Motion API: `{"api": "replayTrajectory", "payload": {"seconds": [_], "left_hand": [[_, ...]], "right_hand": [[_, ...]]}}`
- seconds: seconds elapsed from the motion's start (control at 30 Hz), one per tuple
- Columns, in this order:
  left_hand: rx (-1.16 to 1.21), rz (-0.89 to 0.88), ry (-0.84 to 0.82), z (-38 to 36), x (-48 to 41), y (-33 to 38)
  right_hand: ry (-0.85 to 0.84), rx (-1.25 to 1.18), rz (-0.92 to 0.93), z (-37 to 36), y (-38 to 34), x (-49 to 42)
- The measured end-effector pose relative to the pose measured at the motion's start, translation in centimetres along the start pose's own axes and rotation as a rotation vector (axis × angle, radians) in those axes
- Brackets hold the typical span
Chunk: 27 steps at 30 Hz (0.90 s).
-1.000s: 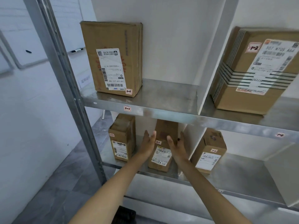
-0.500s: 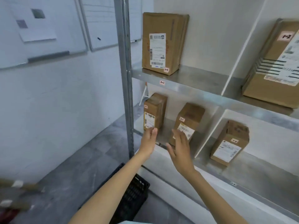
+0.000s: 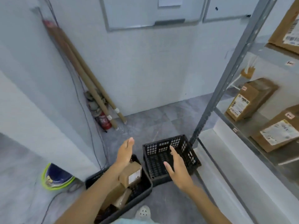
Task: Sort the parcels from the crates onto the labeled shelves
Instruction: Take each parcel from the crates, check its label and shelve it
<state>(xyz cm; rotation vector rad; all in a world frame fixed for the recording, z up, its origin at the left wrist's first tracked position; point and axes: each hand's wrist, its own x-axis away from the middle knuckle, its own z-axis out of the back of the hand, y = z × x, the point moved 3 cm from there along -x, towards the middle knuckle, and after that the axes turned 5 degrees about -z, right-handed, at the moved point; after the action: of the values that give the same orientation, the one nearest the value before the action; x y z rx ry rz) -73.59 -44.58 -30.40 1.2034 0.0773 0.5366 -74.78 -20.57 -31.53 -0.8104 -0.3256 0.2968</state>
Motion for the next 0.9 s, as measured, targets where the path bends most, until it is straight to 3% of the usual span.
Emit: {"api": "replayTrajectory", "payload": {"seconds": [0.23, 0.47, 0.7, 0.9], "left_hand": [[0.017, 0.133, 0.172, 10.2, 3.0, -7.7], [0.078, 0.268, 0.230, 15.7, 2.7, -13.9], [0.029, 0.343, 0.160, 16.4, 0.1, -16.5], [-0.031, 0.335, 0.080, 12.2, -5.7, -21.5]], "right_hand": [[-0.222, 0.032, -0.100, -8.1, -2.6, -1.0], [-0.222, -0.099, -0.427, -14.3, -3.3, -3.5], [-0.212, -0.274, -0.762, -17.5, -1.9, -4.7], [-0.277, -0.505, -1.032, -23.2, 2.5, -9.6]]}}
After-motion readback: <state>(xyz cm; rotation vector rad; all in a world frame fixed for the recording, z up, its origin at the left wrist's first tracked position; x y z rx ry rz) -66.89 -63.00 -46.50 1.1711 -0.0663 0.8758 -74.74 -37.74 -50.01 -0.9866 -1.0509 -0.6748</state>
